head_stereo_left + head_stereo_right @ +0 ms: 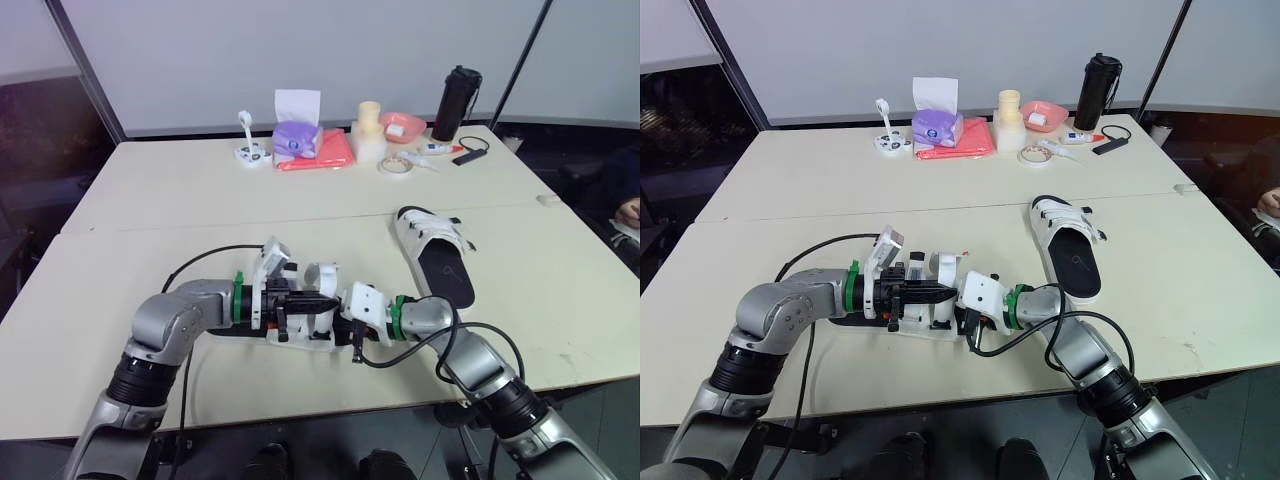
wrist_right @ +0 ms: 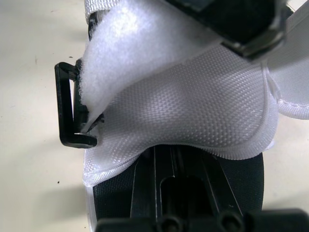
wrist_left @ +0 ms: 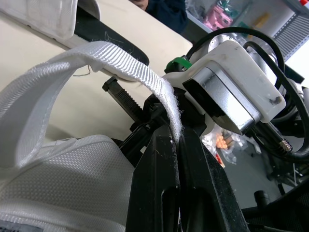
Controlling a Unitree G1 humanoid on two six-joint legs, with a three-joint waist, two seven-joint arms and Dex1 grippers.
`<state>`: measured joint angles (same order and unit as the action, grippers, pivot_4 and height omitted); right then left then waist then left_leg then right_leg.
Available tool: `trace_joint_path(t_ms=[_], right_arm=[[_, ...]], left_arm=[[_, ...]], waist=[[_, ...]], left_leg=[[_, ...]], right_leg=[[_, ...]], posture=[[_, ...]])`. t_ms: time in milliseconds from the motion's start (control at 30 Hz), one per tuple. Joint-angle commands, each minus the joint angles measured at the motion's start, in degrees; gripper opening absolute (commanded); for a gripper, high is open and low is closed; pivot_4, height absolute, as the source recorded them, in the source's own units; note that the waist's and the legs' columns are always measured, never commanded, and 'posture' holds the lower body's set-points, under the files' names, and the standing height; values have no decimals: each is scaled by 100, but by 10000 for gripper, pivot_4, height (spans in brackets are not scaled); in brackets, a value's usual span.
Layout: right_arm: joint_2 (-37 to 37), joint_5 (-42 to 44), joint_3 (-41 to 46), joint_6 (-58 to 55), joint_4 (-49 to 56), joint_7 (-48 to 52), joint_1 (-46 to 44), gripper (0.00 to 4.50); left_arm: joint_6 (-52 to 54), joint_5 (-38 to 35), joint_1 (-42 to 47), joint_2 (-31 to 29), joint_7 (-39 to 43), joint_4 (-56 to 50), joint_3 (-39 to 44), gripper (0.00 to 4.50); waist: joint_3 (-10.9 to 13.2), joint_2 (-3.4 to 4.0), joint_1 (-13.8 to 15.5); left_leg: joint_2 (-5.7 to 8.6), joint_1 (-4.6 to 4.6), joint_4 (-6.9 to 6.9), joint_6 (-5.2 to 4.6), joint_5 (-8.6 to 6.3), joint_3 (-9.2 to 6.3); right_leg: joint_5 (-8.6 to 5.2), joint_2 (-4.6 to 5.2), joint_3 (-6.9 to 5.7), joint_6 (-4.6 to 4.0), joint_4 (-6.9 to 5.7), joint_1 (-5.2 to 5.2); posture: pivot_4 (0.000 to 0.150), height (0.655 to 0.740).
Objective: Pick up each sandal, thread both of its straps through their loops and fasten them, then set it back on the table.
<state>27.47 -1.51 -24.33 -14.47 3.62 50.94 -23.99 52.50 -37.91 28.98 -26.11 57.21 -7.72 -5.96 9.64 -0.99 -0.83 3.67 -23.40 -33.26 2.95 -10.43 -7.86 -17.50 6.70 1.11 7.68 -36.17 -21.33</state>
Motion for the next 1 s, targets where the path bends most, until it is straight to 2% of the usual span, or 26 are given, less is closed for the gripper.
trace_joint_path(t_ms=[33,467,633,800,1000], right_arm=[[86,-367,-274,-239,-584,-24,210,0],[113,-367,-268,-257,-563,-11,217,0],[102,-372,-278,-249,-582,-11,202,0],[98,-381,-290,-243,-593,-16,194,0],[90,-379,-298,-250,-586,-28,202,0]], left_arm=[[-175,5,-51,-1,-56,-221,6,159],[-391,203,-302,-219,-17,-276,-178,159],[-916,548,-408,-366,129,-143,-391,159],[-1963,1055,-448,-355,282,148,-504,159],[-2326,1088,-611,-431,720,4,-630,159]], waist=[[0,0,2],[-1,1,3],[-1,1,0],[-1,1,4],[-1,2,1]], left_leg=[[0,0,0,0,0,0],[-1,0,0,2,-1,0],[-1,0,2,4,-2,1],[-2,0,2,9,-6,2],[-4,0,4,11,-7,2]], right_leg=[[0,0,0,0,0,0],[0,0,0,-1,0,0],[0,1,1,-2,2,-1],[0,1,1,-4,4,-1],[-1,2,1,-5,4,-2]], posture=[[1500,7344],[1500,7344],[1500,7344],[1500,7344],[1500,7344]])
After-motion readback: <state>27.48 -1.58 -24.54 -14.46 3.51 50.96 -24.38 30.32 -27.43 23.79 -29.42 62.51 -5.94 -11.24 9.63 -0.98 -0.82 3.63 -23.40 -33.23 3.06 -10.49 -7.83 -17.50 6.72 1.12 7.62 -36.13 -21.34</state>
